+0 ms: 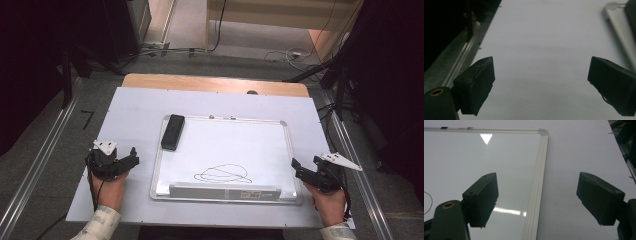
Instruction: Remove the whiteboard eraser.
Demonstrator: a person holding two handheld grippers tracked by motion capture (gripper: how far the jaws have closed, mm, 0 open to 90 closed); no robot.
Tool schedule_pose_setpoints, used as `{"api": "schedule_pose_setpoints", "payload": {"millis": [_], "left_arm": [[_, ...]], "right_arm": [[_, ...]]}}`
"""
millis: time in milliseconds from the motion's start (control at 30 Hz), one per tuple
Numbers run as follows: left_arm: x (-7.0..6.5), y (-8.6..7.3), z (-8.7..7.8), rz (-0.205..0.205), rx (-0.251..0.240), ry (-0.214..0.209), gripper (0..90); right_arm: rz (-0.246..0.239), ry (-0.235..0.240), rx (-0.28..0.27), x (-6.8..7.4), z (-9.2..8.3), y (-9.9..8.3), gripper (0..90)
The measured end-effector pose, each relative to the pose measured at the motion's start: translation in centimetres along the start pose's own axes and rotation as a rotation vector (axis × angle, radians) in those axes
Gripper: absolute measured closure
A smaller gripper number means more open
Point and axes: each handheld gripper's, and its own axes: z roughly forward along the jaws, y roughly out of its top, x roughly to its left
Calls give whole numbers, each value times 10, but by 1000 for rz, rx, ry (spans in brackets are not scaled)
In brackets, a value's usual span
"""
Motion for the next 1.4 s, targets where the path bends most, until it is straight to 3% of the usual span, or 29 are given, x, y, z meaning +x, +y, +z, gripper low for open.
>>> {"api": "schedule_pose_setpoints", "payload": {"millis": [67,267,467,733,1200,1400], "left_arm": [[-3,4,-2,-23,0,-48,61],[-11,11,-4,0,2,-85,65],[-21,24,-3,-34,-16,-132,67],[-51,40,11,-17,-9,-184,75],[-74,52,30,-6,18,-235,93],[-81,58,41,-9,24,-235,98]], "right_arm": [[3,0,2,0,0,0,164],[5,4,7,1,-1,-1,164],[5,1,13,2,-1,-1,166],[6,3,14,1,-1,-2,166],[7,9,14,2,-2,-2,167],[2,10,18,2,-1,-2,168]]}}
